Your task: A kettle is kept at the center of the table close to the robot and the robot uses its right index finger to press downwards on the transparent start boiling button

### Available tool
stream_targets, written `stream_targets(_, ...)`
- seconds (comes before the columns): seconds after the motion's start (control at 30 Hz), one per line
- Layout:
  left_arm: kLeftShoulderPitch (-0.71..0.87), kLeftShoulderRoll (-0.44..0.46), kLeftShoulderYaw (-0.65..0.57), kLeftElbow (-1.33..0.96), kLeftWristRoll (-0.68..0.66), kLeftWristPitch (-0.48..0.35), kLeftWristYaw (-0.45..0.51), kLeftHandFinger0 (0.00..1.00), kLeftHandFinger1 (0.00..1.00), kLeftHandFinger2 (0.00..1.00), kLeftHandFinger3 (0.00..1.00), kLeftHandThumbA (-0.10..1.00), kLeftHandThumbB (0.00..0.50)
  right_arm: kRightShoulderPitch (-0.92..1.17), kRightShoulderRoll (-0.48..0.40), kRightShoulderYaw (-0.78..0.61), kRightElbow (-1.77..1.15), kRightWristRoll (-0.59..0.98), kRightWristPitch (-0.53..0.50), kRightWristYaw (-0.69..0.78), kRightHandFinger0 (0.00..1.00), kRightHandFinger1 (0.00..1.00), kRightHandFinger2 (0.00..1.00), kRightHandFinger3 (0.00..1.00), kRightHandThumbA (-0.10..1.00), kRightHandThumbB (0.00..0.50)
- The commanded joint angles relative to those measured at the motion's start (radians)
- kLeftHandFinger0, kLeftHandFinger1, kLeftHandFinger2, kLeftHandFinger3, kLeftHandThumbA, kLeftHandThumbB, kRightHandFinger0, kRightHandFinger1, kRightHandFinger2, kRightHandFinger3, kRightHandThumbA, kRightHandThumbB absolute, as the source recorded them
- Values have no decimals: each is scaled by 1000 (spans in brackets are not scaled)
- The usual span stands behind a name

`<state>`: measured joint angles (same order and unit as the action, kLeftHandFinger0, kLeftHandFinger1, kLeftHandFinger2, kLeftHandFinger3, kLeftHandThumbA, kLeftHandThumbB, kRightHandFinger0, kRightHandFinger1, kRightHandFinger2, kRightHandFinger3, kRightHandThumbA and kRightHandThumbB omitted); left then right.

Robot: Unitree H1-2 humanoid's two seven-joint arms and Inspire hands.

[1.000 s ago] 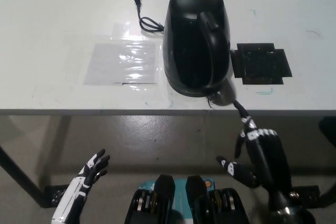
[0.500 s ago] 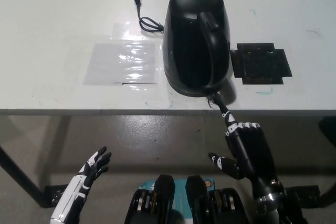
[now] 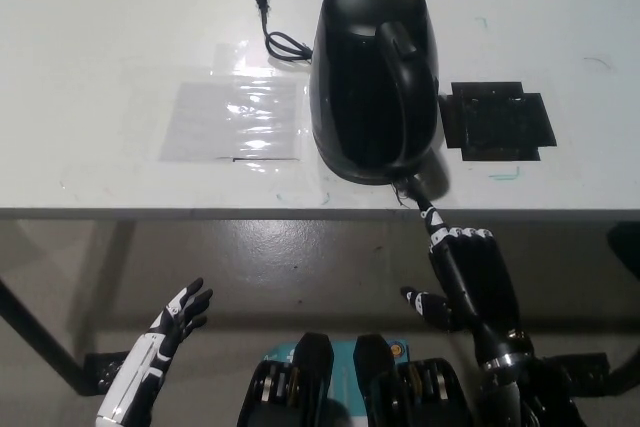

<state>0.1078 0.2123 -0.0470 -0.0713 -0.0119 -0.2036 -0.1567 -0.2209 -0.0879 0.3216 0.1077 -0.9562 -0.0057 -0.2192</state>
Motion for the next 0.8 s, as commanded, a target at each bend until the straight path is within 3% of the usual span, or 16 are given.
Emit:
stream_targets(0.0, -6, 13, -3, -29, 2, -36, -17, 1000, 1000, 1000, 1000, 1000, 404, -44, -4, 2, -11, 2, 18, 3, 0, 0, 0, 1000, 1000, 291)
stream_targets(0.77, -3, 16, -4, -33, -2, -42, -20, 1000, 1000, 1000, 1000, 1000, 409, -105, 3, 32, 51, 6, 41, 6, 0, 0, 0, 1000, 1000, 309)
